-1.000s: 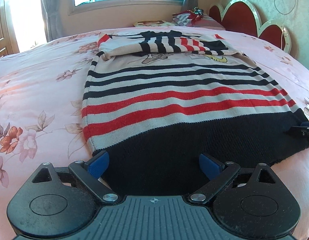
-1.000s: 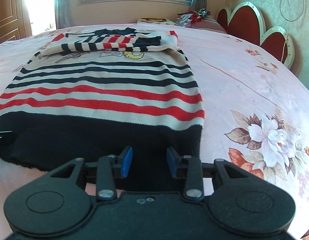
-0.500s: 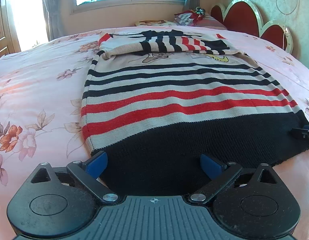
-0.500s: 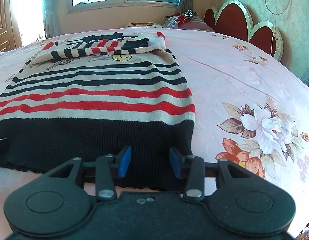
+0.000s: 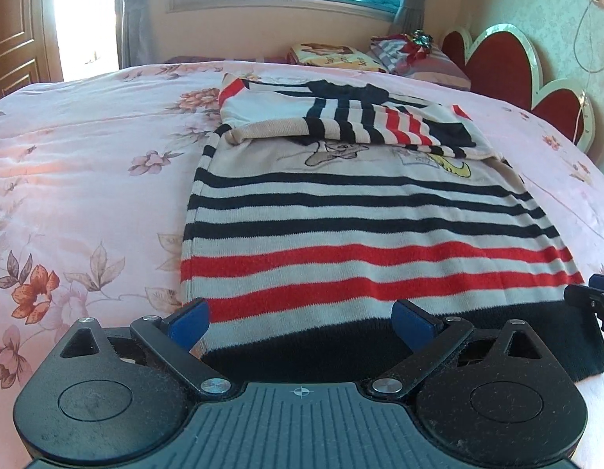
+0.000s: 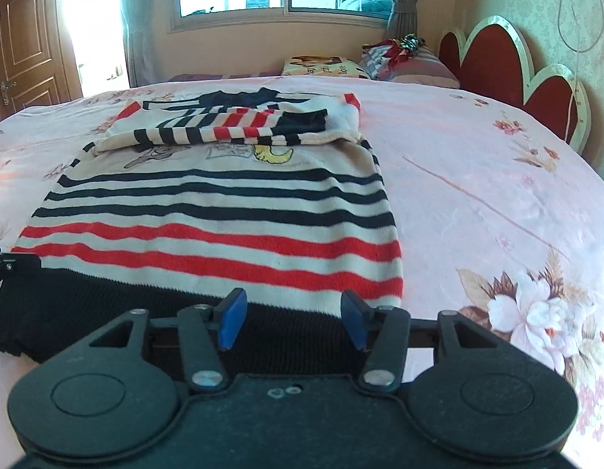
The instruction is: Fold small clothes
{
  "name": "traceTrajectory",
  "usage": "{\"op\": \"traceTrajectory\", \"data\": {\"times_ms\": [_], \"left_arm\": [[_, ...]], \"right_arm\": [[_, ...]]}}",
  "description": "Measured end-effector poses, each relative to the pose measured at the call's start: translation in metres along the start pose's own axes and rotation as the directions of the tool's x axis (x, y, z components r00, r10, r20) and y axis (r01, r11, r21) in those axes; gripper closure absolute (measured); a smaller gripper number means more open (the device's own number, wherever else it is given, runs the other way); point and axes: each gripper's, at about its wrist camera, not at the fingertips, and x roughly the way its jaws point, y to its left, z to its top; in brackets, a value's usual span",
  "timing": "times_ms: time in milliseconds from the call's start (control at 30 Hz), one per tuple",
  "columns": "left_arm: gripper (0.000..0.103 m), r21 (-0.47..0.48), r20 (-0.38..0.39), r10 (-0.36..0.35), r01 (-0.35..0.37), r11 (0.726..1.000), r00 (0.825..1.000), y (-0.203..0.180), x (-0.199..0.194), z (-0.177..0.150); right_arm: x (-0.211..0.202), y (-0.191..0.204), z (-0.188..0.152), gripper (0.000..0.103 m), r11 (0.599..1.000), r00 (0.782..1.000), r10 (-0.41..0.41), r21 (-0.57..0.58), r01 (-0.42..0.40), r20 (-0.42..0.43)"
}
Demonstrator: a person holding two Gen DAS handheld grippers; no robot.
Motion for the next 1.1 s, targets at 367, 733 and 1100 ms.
{"op": "traceTrajectory", "data": {"times_ms": [367, 733, 1100], "left_arm": [[0.004, -0.019, -0.004, -0.010, 0.010, 1.000, 1.000, -0.018, 0.047, 0.046], [0.004, -0.049, -0.015, 0.105, -0.105, 0.993, 0.994, -0.001, 0.105, 0.076], [0.004, -0.025, 0.016, 0.134, -0.134, 0.991, 0.991, 0.001, 0.147, 0.101]], "right_arm": [[0.050, 0.011, 0.049, 0.072, 0.996, 0.996, 0.085, 0.030, -0.085, -0.003], [0.103, -0.015, 0.082, 0.068, 0.999, 1.000, -0.024, 0.028, 0.024, -0.005], [0.159, -0.043, 0.111, 0.069, 0.997, 1.000, -0.020, 0.074, 0.022, -0.016]]}}
